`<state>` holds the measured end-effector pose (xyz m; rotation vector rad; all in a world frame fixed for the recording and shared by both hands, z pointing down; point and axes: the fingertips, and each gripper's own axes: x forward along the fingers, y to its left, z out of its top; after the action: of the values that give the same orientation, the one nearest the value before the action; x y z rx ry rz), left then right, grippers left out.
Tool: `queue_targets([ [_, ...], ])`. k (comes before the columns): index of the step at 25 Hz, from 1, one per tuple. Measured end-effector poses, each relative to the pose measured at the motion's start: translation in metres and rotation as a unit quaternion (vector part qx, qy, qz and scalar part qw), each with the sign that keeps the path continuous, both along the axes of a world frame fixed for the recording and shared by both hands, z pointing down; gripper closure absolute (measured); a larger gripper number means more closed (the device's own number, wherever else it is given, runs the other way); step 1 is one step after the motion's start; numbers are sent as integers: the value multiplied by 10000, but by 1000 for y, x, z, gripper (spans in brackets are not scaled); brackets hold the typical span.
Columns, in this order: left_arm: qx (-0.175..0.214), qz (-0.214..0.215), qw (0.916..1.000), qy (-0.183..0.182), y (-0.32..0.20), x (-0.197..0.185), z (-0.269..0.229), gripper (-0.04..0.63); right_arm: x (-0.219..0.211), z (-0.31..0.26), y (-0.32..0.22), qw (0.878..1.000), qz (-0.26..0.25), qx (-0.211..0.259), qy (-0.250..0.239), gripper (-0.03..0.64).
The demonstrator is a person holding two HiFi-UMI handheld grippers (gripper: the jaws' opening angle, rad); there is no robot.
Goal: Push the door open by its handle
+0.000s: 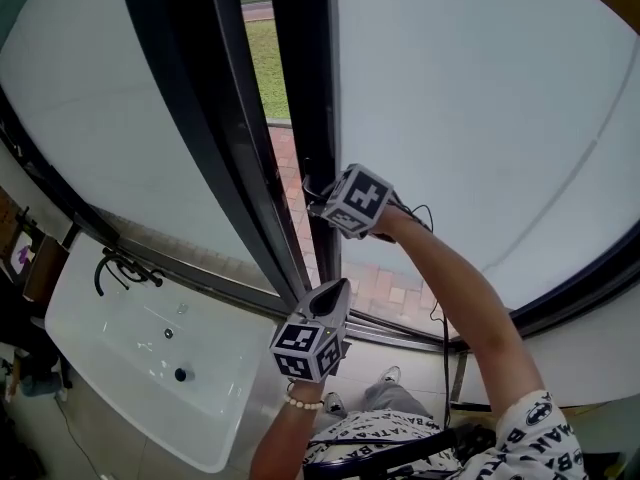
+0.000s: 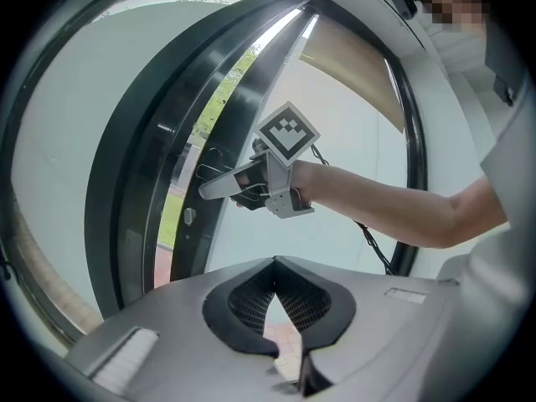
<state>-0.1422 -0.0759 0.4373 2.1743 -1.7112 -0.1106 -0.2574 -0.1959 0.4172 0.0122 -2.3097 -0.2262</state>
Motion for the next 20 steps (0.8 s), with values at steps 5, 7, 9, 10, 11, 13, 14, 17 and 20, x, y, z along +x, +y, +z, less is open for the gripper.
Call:
queue_targets([
  [5,-107,-162,9998,-34,-22,9,3,606,-3,0,-28,9997,130,-146,-164,583],
  [7,-140,-196,9997,0,-31,13,5,606,-6,-1,-42,9993,213,-163,-270,583],
  [9,-172,-233,9996,57,-40,17,8,606,-8,-1,-58,9987,331,-158,-347,583],
  [10,-188,-253,9995,74,-45,20,9,606,-8,-1,-67,9984,395,-156,-373,583],
  [11,-203,-276,9994,79,-50,24,11,606,-8,-1,-76,9981,458,-157,-391,583],
  [13,-234,-328,9992,78,-61,32,14,606,-6,0,-96,9972,588,-184,-421,583],
  [14,-250,-356,9990,88,-67,35,16,606,-5,1,-107,9967,658,-214,-435,584],
  [17,-317,-418,9985,156,-83,40,19,606,-6,-1,-138,9950,835,-292,-456,584],
  [20,-399,-427,9981,202,-100,41,22,606,-4,-2,-169,9939,962,-306,-440,584],
])
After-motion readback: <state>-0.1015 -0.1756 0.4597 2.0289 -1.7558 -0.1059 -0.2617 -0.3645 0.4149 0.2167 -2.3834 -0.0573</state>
